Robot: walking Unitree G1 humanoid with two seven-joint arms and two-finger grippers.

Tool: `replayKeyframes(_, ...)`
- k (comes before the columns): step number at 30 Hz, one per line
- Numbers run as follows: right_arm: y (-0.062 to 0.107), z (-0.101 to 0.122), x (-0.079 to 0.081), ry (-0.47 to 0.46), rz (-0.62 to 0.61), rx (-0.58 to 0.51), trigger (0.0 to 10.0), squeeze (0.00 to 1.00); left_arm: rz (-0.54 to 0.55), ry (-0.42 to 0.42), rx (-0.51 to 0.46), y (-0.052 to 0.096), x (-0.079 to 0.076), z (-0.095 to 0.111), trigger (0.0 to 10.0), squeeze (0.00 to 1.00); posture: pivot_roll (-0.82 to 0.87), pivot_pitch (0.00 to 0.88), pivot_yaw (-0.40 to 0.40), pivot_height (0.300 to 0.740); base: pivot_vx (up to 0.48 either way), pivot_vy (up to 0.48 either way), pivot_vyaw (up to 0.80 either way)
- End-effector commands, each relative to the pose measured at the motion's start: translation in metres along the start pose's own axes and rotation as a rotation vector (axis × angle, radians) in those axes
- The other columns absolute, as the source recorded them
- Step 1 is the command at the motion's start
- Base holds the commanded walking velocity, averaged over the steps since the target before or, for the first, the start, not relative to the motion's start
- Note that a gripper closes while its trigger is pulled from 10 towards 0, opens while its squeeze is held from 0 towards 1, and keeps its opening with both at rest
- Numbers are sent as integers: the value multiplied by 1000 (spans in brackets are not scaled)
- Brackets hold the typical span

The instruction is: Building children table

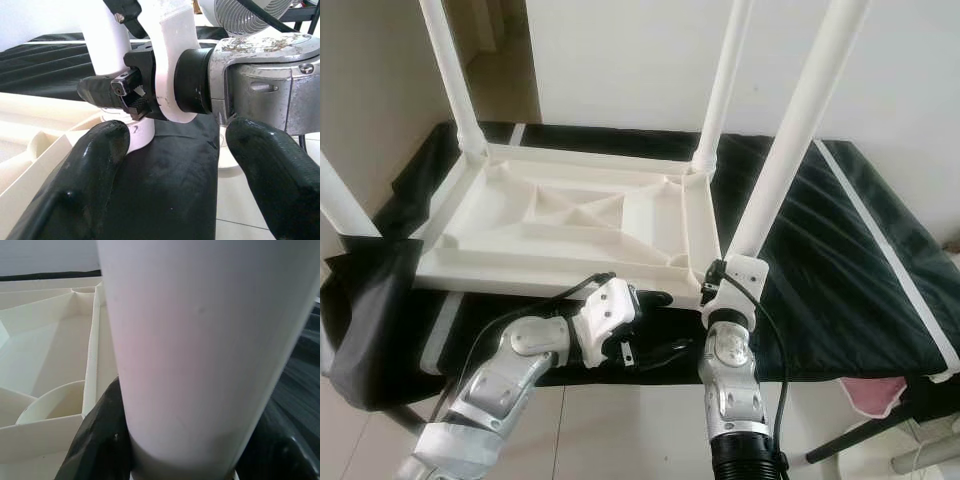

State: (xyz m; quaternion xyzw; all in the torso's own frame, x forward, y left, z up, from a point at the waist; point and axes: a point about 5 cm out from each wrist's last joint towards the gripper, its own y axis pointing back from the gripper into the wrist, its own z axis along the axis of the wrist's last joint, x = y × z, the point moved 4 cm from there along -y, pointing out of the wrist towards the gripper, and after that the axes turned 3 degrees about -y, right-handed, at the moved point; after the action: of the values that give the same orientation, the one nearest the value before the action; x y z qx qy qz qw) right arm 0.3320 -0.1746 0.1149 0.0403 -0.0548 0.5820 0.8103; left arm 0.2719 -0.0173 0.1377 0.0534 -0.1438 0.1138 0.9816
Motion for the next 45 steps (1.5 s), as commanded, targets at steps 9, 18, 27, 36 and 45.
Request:
replayKeyframes(9,1,-3,-6,3,17,6,10000,1000,73,8,6,-1,7,-1,10000,0,-35,0,-55,740,0,0,0)
replayKeyframes(18,0,2,-4,-12,99,-14,10000,1000,74,8,4,-2,8,-1,10000,0,-49,0,-45,740,0,0,0)
replayKeyframes(27,6,6,-3,-4,286,-37,10000,0,76,3,24,0,9,-5,10000,0,-54,0,-49,740,0,0,0)
replayKeyframes(36,-10,15,-12,62,437,-50,10000,0,74,-2,35,-2,9,-8,10000,0,-56,0,-47,740,0,0,0)
replayKeyframes(45,-16,18,1,179,720,-1,10000,0,69,-25,57,-1,11,-11,10000,0,-49,0,-44,740,0,0,0)
